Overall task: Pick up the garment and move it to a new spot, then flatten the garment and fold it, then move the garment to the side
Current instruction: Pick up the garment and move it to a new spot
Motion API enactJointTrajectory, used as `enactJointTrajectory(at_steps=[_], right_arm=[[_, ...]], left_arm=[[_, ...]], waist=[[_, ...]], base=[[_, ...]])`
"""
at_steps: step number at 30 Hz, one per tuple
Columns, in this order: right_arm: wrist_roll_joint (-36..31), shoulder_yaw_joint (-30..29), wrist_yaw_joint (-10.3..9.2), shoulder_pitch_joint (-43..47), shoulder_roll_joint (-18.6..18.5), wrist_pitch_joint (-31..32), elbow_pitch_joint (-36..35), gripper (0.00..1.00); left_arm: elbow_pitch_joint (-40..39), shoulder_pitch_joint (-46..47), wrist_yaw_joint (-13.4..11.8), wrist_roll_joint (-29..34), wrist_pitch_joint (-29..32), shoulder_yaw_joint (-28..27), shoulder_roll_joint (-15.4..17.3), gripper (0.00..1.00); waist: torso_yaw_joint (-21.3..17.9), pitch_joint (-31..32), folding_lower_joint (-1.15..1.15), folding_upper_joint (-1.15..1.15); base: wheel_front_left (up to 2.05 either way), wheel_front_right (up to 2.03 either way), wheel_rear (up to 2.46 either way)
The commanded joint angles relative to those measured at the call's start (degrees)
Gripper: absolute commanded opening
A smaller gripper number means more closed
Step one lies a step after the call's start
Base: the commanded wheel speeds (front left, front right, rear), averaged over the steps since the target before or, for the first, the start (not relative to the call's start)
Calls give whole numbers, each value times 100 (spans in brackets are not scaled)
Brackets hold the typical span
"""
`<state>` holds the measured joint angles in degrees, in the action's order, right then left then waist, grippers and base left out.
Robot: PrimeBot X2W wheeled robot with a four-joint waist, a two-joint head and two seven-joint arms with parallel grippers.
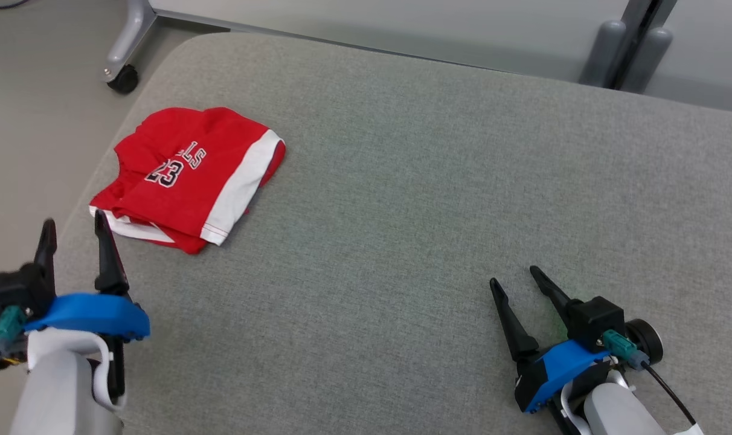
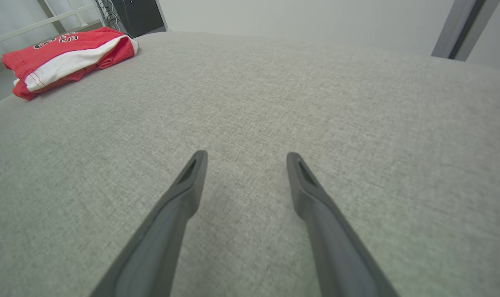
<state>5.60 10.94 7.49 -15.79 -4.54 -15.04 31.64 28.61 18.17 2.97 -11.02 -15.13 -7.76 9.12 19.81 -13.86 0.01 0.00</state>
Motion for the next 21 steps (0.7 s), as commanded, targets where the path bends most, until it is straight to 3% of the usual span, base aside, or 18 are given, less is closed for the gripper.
enactJointTrajectory(at_steps=[1, 9, 15, 21], right_arm=[[-2, 38, 0, -86, -62, -16, -63, 100], [127, 272, -1, -390, -358, -15, -344, 100], [177, 299, -3, -464, -564, -3, -415, 100], [214, 271, -5, -460, -691, 4, -415, 100]], left_arm=[[125, 223, 69, 18, 0, 40, 76, 100], [1501, 1512, 444, -281, 350, 543, 602, 100], [1960, 1949, 450, -1052, 865, 1440, 919, 100], [2335, 2026, 452, -1648, 1303, 1970, 1183, 100]], waist=[[-3, -59, -1, 0], [-327, -482, -1, 0], [-521, -767, -1, 0], [-687, -962, -1, 0]], base=[[0, 0, 0], [0, 0, 0], [0, 0, 0], [0, 0, 0]])
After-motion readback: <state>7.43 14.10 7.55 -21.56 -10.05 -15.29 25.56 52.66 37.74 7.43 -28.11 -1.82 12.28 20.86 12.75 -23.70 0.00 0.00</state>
